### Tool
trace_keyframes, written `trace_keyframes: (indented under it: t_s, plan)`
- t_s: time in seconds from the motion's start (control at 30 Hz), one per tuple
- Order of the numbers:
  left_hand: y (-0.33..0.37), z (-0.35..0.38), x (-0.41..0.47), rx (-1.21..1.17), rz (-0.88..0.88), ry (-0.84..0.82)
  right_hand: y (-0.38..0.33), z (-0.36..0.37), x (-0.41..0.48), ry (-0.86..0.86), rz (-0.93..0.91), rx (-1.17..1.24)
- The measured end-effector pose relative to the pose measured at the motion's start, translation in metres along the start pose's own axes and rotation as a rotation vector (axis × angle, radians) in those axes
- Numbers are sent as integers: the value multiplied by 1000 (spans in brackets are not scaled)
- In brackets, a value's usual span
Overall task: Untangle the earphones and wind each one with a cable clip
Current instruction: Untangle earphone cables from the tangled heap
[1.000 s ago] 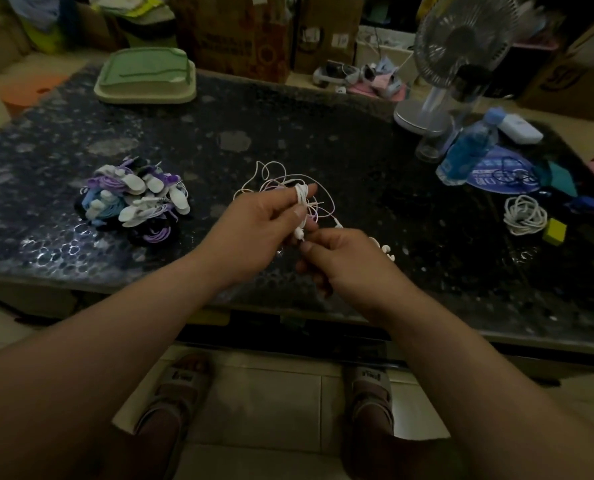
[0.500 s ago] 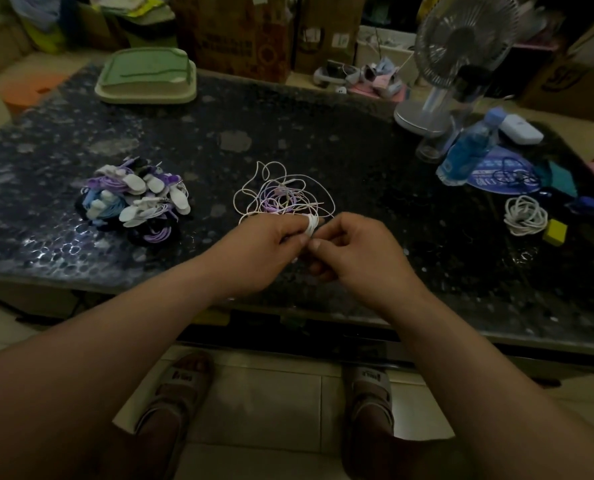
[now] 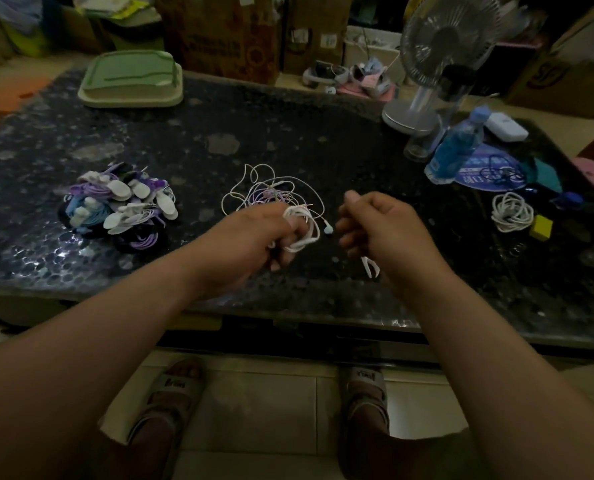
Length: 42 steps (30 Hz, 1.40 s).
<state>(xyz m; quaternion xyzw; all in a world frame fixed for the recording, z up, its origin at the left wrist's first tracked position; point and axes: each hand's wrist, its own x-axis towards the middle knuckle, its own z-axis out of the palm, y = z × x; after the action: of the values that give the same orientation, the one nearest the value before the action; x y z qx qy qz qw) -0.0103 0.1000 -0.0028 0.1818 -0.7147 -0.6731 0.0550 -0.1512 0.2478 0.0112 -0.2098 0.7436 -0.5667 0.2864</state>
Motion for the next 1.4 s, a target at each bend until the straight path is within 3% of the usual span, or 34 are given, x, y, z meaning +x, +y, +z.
trace_keyframes:
  t_s: [0.07, 0.17, 0.33, 0.53, 0.6, 0.7, 0.8, 0.97, 1.17, 1.4]
  plan:
    - [4, 1, 1, -197, -8, -15, 2, -2, 0, -107, 61, 109]
    - [2, 7, 4, -229, -13, -32, 12, 8, -5, -288, 26, 115]
    - [-3, 17, 11, -197, -26, -7, 11, 11, -5, -228, 25, 124]
    - [-1, 18, 17, -204, -37, -31, 12, -4, -5, -357, 66, 112]
    - [0, 19, 19, -211, -37, -12, 9, -14, -1, -279, 70, 73]
    - [-2, 18, 26, -236, -50, 100, 4, -44, 11, 79, 120, 31]
    - [-6, 13, 30, -250, -76, 157, 20, -76, 22, 284, 149, -247]
    - [-5, 15, 32, -229, -74, 164, 51, -81, 29, 139, 106, -665]
    - [-7, 16, 36, -203, -73, 167, 58, -52, 34, 3, 77, -898]
    - [-8, 17, 36, -211, -77, 165, 61, -39, 38, -13, 102, -865]
